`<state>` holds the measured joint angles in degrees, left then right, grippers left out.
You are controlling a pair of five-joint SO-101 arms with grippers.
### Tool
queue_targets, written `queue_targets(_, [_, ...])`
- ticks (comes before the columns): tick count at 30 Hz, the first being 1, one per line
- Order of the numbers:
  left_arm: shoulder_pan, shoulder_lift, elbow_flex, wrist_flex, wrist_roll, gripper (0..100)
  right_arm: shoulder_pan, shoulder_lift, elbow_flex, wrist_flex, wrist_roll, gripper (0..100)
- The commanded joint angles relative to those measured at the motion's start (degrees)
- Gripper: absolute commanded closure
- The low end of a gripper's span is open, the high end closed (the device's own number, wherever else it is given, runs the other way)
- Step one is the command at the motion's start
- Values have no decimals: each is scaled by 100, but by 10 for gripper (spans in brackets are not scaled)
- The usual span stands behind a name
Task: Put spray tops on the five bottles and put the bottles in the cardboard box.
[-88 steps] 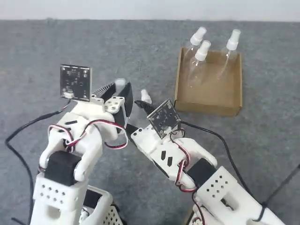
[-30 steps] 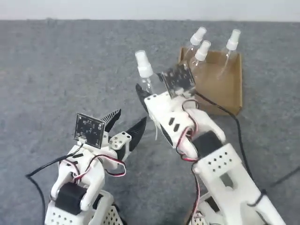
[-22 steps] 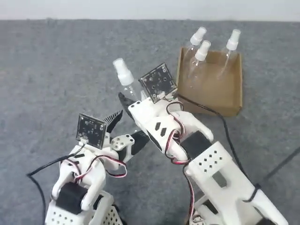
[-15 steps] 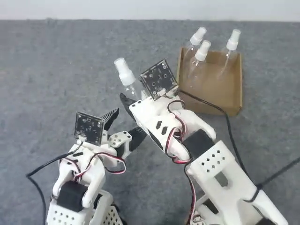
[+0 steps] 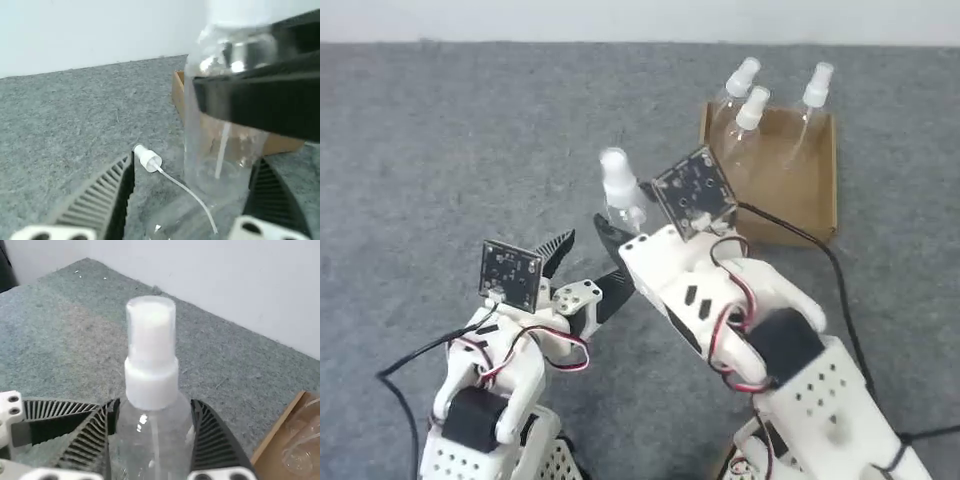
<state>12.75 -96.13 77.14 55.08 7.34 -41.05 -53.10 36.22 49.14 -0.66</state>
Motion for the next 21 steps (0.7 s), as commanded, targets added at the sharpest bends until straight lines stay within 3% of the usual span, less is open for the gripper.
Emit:
queue_targets(1, [-35,-18,-40,-176,26,667,4,-365,-431,101,-9,993])
queue_targets(4, [-35,-35,-40,-158,26,667,382,-365,-431,84,0,993])
queue_targets(10, [-35,-35,-40,-158,26,669,2097,-347,-431,101,360,993])
queue_targets(15, [-44,-35,-40,-176,0,757,3116,119,-422,-31,334,993])
queue_targets(21, [-88,-35,-4,-176,0,896,3873,1095,-404,-1024,316,993])
